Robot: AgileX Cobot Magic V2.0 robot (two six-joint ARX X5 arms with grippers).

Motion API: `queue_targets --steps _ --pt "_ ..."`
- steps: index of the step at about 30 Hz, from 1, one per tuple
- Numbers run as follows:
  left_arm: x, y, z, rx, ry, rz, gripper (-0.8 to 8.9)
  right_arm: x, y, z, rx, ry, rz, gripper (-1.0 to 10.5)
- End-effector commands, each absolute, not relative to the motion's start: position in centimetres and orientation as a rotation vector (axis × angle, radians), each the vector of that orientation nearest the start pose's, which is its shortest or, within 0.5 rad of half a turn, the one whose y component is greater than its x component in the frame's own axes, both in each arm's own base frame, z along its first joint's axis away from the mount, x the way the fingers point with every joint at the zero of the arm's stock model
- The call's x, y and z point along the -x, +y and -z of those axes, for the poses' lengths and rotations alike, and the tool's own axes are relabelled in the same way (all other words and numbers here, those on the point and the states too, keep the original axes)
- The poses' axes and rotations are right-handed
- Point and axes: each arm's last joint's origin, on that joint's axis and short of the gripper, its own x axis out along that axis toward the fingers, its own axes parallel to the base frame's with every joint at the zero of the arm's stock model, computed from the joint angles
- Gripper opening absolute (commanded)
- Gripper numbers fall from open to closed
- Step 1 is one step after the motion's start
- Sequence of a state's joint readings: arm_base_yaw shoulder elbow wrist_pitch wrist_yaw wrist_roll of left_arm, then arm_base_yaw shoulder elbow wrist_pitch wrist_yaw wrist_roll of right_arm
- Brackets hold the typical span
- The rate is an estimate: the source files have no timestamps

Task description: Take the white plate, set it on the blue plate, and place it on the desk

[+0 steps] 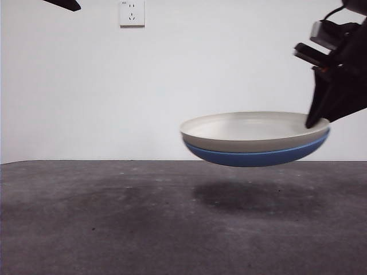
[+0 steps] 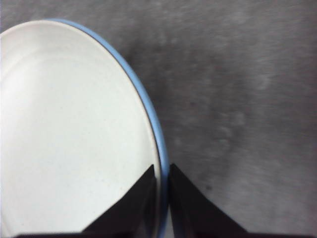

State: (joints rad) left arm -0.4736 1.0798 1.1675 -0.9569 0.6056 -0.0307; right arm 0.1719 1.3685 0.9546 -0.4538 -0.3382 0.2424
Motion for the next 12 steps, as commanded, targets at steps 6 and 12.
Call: queue_targets --steps 6,12 --pt "-16.5 -10.5 -35.1 0.068 0.899 1.015 2.52 -28.5 10.0 -24.7 -0.370 0.862 -0.461 0.1" --pt "-16.5 -10.5 -35.1 0.068 0.904 1.015 2.52 -29.8 12.3 -22.5 -0.391 0.899 -0.477 0.1"
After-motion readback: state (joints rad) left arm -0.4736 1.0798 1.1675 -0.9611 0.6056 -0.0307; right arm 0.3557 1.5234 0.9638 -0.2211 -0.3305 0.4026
